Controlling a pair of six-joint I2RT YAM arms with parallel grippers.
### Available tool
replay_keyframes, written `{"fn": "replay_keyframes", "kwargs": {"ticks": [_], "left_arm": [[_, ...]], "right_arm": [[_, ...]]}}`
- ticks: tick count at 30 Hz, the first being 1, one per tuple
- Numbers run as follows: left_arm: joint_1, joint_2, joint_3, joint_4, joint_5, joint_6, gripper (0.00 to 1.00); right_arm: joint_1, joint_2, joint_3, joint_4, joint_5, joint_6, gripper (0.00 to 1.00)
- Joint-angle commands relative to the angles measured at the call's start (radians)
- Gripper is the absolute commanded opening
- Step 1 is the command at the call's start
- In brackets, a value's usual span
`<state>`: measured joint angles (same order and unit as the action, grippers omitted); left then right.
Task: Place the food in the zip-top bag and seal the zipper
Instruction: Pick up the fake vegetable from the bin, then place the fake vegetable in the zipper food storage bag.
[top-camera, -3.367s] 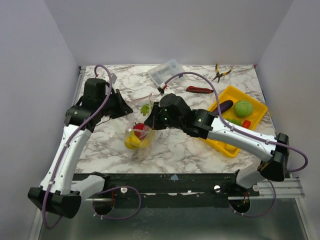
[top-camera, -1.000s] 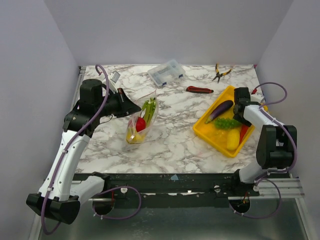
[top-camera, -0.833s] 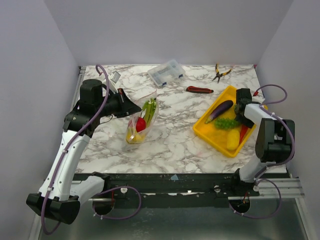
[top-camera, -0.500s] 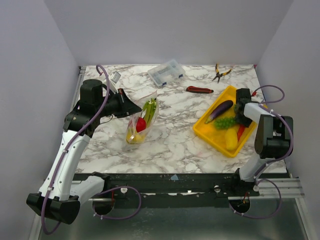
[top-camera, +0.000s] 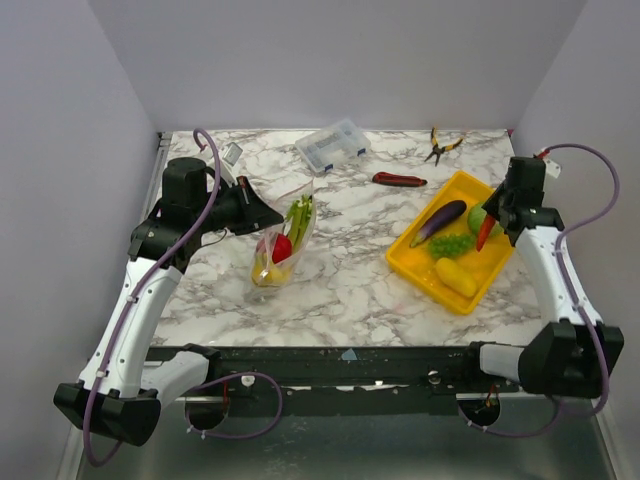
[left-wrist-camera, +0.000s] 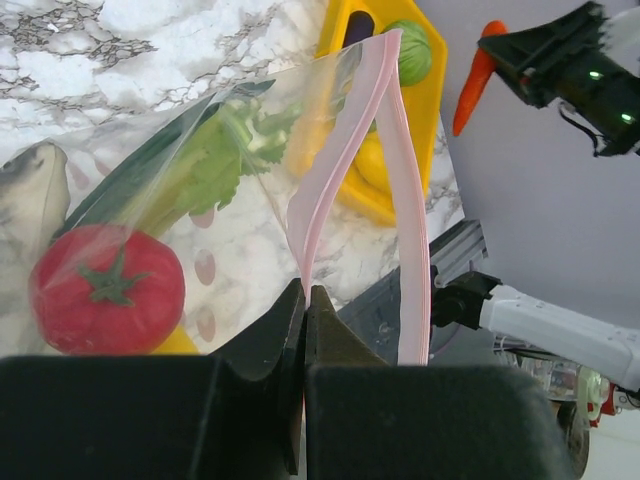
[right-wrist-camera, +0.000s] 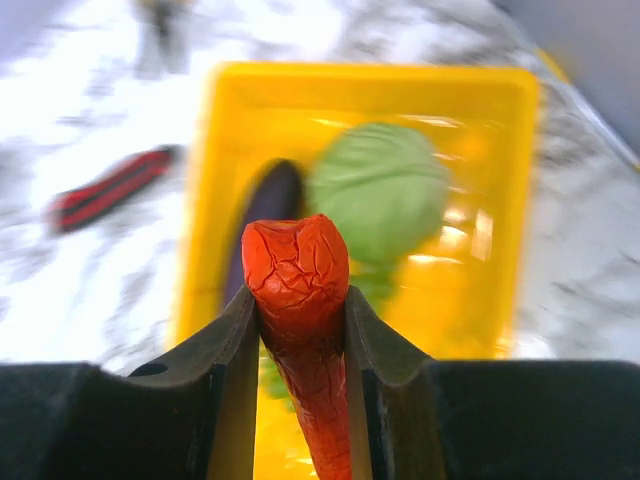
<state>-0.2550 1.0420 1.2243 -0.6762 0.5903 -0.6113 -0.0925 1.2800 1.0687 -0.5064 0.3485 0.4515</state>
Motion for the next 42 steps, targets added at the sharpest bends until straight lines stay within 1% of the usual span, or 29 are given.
{"fn": "replay_keyframes", "kwargs": {"ticks": [1,2,3,4,7,10,12,17,21,23,27,32,35,39,42], "left_arm": [[0.002,-0.005,0.015,0.009,-0.026,0.004,0.00],[0.002,-0.005,0.016,0.007,-0.028,0.004,0.00],[0.002,-0.004,0.018,0.002,-0.033,0.004,0.00],[0.002,-0.004,0.018,-0.001,-0.035,0.004,0.00],[0.002,-0.007,0.017,-0.007,-0.039,0.002,0.00],[0.002,-0.007,0.015,-0.013,-0.051,-0.001,0.00],[0.002,-0.007,0.015,-0.016,-0.058,-0.001,0.00],[0.002,-0.001,0.018,-0.023,-0.063,-0.002,0.00],[0.002,0.000,0.024,-0.032,-0.074,0.002,0.00],[0.002,-0.005,0.026,-0.037,-0.076,0.004,0.00],[0.002,-0.008,0.027,-0.040,-0.081,0.007,0.00],[0.002,-0.011,0.029,-0.042,-0.078,0.011,0.00],[0.002,-0.011,0.029,-0.043,-0.078,0.013,0.00],[0.003,-0.011,0.030,-0.042,-0.079,0.015,0.00],[0.003,-0.013,0.028,-0.042,-0.082,0.016,0.00]], "right_arm": [[0.037,-0.171,-0.022,0.199,-0.479,-0.018,0.09],[0.063,-0.197,-0.028,0.271,-0.571,0.006,0.06],[0.089,-0.208,-0.024,0.326,-0.632,0.035,0.05],[0.147,-0.211,-0.011,0.370,-0.658,0.053,0.04],[0.318,-0.173,0.084,0.439,-0.672,0.066,0.04],[0.467,-0.141,0.145,0.588,-0.681,0.080,0.04],[0.563,-0.123,0.155,0.700,-0.675,0.080,0.04],[0.785,-0.035,0.178,0.886,-0.583,0.048,0.06],[0.965,0.043,0.213,0.998,-0.485,-0.067,0.06],[1.020,0.069,0.214,1.049,-0.444,-0.124,0.07],[1.073,0.101,0.164,1.134,-0.388,-0.204,0.08],[1.076,0.115,0.071,1.208,-0.352,-0.240,0.14],[1.077,0.125,0.011,1.255,-0.310,-0.244,0.24],[1.077,0.133,-0.022,1.263,-0.315,-0.213,0.39],[1.079,0.116,-0.058,1.274,-0.305,-0.185,0.55]]}}
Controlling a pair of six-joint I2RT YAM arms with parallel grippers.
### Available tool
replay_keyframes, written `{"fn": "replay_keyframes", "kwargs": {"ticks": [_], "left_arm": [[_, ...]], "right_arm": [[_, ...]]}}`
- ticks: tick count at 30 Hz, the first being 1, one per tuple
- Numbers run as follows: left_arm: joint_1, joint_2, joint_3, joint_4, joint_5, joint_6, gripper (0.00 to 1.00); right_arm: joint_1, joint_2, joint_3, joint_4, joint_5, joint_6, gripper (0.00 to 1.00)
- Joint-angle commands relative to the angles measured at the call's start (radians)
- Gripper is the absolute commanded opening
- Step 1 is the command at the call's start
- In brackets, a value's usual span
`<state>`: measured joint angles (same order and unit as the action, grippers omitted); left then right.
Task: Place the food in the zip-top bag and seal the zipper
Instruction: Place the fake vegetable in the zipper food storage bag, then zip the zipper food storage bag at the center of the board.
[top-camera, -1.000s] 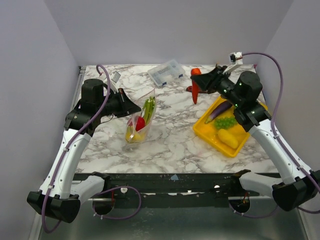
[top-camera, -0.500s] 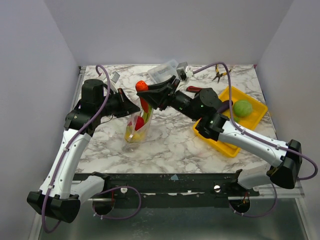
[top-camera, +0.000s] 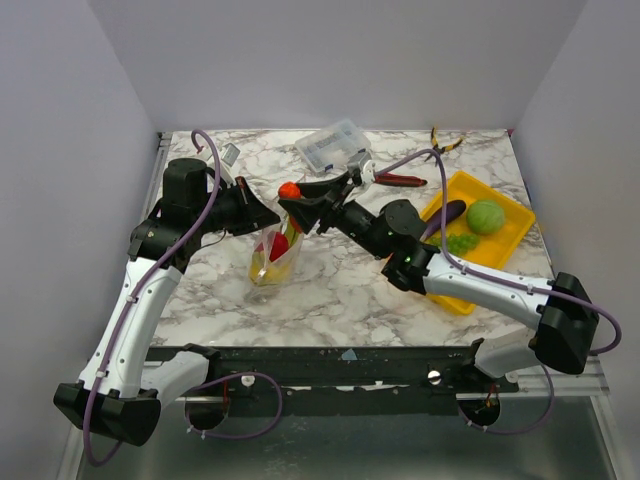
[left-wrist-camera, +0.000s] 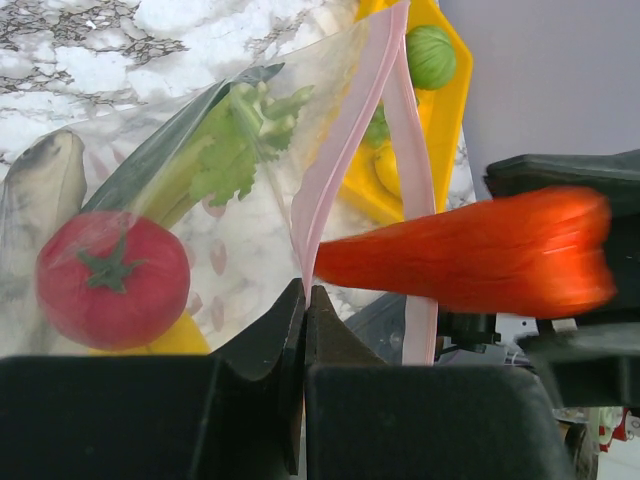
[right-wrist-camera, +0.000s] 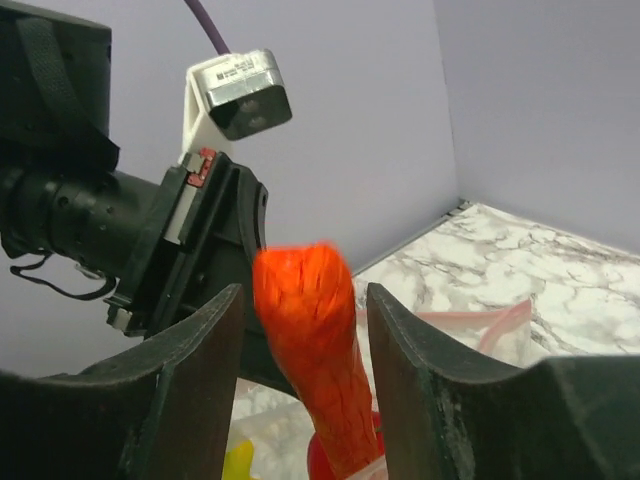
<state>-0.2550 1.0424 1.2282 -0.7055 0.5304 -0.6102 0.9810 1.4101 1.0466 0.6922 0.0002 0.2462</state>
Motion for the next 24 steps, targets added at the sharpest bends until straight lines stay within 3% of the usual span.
{"fn": "replay_keyframes", "kwargs": {"ticks": [1,5,8,12,16,24], "left_arm": [[0.003,-0.015,0.022,-0.014,-0.021,0.015,0.00],[0.003,-0.015,0.022,-0.014,-0.024,0.017,0.00],[0.003,-0.015,0.023,-0.012,-0.021,0.017,0.00],[0.004,-0.018,0.025,-0.018,-0.032,0.017,0.00],[0.003,-0.030,0.016,-0.015,-0.059,0.008,0.00],[0.003,-0.069,-0.014,-0.008,-0.151,-0.036,0.00]], "right_arm": [[0.006,-0.021,-0.039,0.063,0.051,0.030,0.58],[0.007,-0.055,-0.021,-0.038,0.082,0.065,0.71],[0.007,-0.077,0.024,-0.164,0.137,0.096,0.74],[0.007,-0.072,0.170,-0.491,0.218,0.162,0.76],[0.007,-0.069,0.233,-0.729,0.188,0.197,0.77],[0.089,-0.169,0.109,-0.818,0.295,0.286,0.79]]}}
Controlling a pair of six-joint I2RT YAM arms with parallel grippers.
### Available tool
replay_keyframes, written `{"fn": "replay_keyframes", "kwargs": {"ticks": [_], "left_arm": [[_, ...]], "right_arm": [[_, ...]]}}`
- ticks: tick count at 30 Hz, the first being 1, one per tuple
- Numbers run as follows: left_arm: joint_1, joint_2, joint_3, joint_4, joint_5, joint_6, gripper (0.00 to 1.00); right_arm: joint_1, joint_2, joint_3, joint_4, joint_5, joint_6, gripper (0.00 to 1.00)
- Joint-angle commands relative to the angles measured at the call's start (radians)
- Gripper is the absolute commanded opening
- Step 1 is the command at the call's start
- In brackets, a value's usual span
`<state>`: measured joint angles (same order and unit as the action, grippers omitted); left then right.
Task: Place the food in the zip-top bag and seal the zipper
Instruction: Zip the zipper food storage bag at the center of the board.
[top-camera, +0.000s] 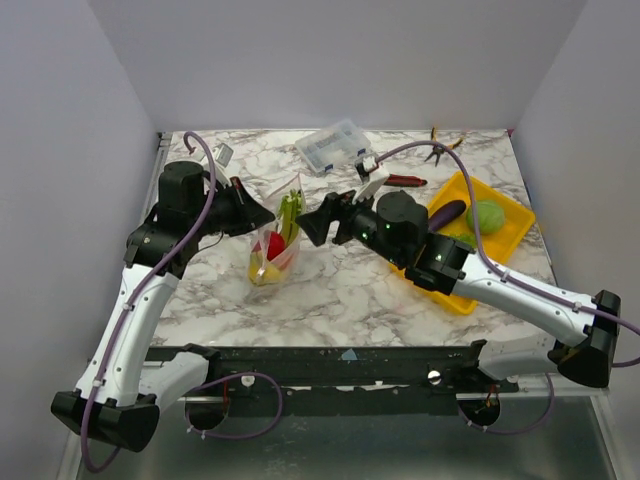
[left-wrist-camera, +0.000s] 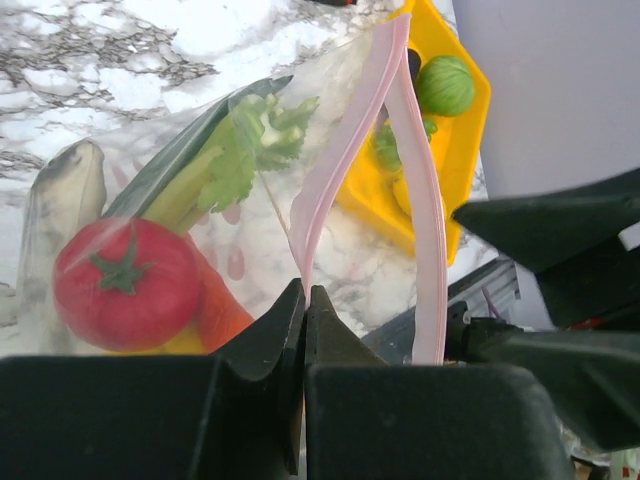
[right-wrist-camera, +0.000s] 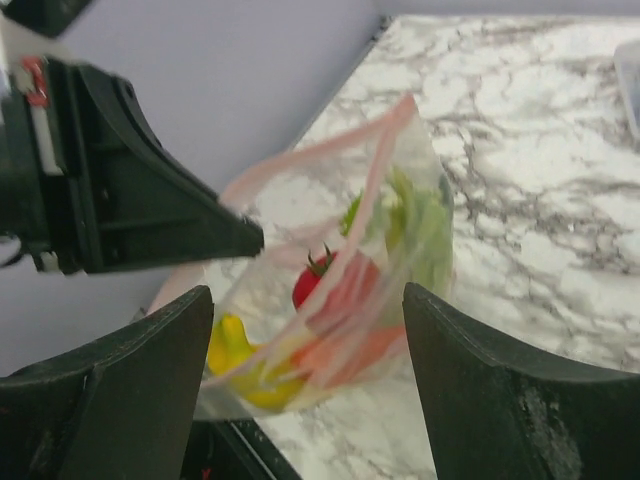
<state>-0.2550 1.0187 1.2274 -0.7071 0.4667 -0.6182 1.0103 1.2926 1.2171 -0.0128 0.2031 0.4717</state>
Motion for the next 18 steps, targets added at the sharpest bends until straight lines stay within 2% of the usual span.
{"fn": "replay_keyframes", "kwargs": {"ticks": [1,5,12,15,18], "left_arm": [[0.003,-0.054,-0.016,-0.008,-0.111,-0.037,0.00],[0.003,-0.098,-0.037,-0.004,-0.216,-0.080,0.00],[0.005,-0.152,-0.045,-0.043,-0.351,-0.140,0.00],[0.005,-0.165,-0.052,-0.047,-0.365,-0.159,0.00],[0.005,-0.174,-0.060,-0.054,-0.379,-0.179,0.00]], "right_arm": [[0.091,-0.054,-0.073,-0.115,0.115,0.062,0.79],[0.225,-0.037,-0.088,-0.089,0.229,0.023,0.80],[0.461,0.048,-0.090,0.105,0.421,-0.134,0.81],[0.494,0.096,-0.073,0.163,0.497,-0.151,0.80],[0.495,0.149,-0.031,0.166,0.493,-0.172,0.80]]}}
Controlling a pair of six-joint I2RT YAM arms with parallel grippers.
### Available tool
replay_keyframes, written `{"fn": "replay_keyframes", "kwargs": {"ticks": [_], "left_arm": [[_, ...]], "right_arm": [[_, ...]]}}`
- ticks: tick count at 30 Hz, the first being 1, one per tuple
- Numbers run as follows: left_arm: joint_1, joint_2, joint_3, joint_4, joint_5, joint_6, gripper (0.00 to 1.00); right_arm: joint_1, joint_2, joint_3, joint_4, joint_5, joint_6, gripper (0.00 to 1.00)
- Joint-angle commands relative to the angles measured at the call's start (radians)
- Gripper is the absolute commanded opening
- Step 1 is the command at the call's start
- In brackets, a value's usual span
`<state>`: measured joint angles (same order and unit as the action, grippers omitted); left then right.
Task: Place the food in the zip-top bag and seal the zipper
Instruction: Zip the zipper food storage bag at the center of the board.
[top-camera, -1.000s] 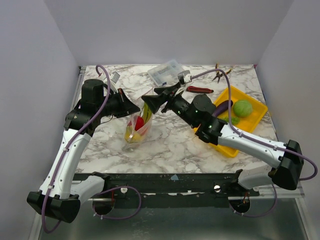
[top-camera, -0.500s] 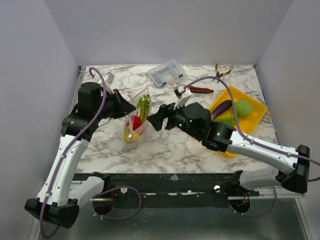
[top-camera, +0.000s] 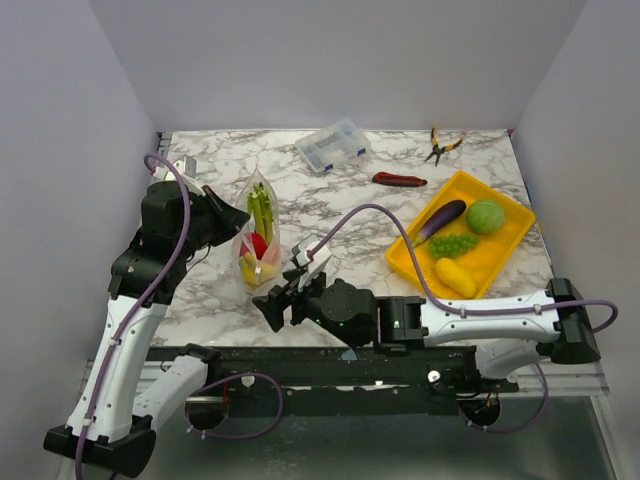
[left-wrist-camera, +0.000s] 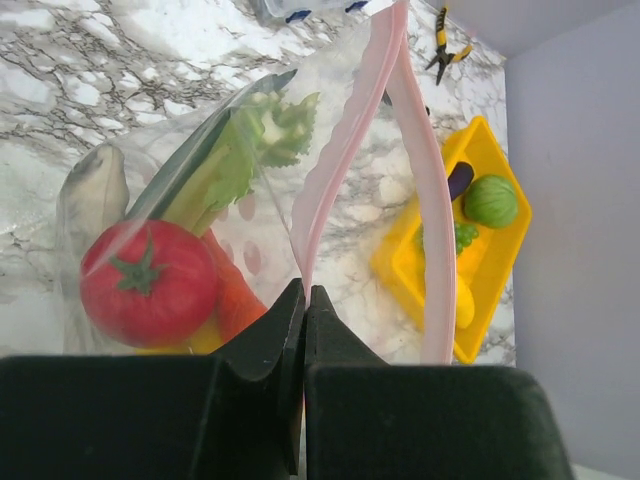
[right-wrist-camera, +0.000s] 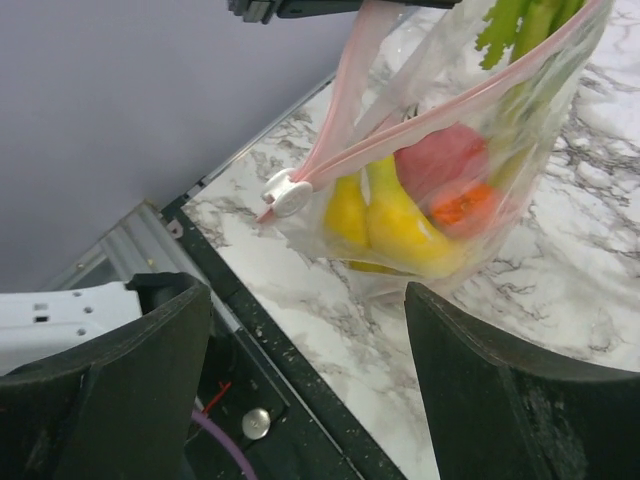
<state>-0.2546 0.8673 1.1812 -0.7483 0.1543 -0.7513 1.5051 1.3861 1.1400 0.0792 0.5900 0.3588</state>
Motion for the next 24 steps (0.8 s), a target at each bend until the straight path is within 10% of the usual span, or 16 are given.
{"fn": "replay_keyframes", "kwargs": {"ticks": [1,24], "left_arm": [[0.005,-0.024,-0.015,-0.011,-0.063,-0.042,0.00],[0.005,-0.004,0.003,0.053,0.123,0.069,0.00]], "right_arm": [[0.001,0.067,0.063,0.062,0.114,-0.067,0.80],[-0.095,0.206,0.570,-0.631,0.045,0.394,0.76]]}}
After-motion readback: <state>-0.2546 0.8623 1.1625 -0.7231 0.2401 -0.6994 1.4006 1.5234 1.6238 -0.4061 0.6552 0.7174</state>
